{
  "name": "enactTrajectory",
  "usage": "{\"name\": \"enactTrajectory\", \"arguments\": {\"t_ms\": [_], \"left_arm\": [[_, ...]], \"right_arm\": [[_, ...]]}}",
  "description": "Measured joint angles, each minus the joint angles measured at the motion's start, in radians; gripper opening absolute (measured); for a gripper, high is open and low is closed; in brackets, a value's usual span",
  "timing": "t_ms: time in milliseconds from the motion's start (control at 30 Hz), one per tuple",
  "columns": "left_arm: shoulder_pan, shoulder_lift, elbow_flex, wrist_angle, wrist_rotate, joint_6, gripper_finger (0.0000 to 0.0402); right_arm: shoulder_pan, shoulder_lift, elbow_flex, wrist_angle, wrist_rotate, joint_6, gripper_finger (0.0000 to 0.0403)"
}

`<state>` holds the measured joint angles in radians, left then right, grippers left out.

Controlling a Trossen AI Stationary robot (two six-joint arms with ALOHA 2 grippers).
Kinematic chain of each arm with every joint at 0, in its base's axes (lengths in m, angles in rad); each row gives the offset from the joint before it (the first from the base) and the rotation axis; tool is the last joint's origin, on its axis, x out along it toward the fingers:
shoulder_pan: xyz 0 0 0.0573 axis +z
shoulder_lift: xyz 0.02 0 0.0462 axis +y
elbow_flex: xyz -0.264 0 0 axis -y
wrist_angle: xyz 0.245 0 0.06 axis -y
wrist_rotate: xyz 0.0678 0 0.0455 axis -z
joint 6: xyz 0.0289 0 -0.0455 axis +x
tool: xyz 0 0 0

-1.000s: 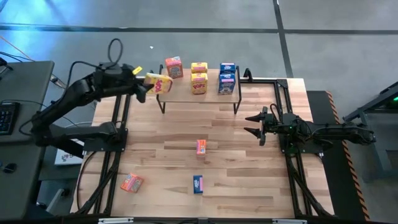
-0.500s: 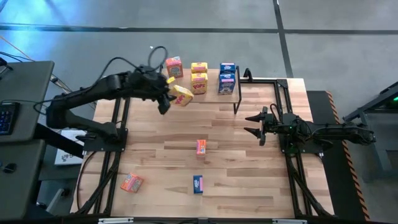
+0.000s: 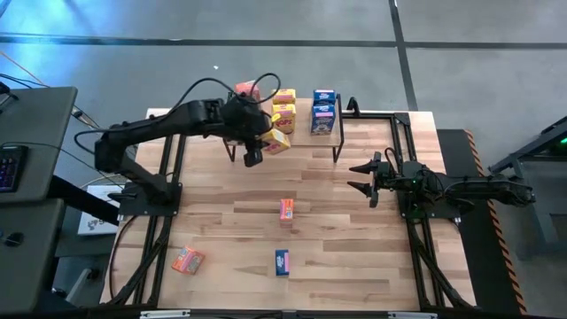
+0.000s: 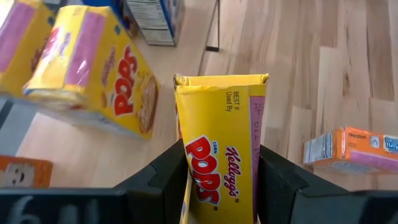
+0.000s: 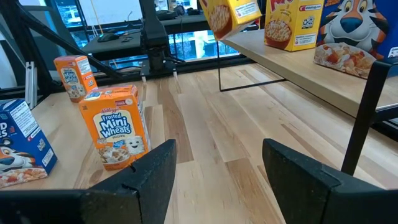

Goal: Stack cereal on shelf
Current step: Put the yellow cereal box on the shelf aligned with the other yellow cereal boxes

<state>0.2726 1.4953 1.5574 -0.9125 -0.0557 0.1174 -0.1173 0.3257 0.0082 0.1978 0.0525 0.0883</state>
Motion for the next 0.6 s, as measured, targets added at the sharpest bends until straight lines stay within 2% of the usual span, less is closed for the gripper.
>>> {"name": "enactTrajectory", "arguments": {"t_ms": [367, 600], "left_arm": [[0.009, 0.159, 0.225, -0.199, 0.001, 0.172, 0.0140], [0.039, 0.233, 0.318, -0.244, 0.000, 0.201, 0.0140]], "right_arm": [[0.000, 0.000, 0.000, -0.003, 0.000, 0.000, 0.0232], [0.000, 0.000, 0.000, -0.007, 0.000, 0.000, 0.0232]]}}
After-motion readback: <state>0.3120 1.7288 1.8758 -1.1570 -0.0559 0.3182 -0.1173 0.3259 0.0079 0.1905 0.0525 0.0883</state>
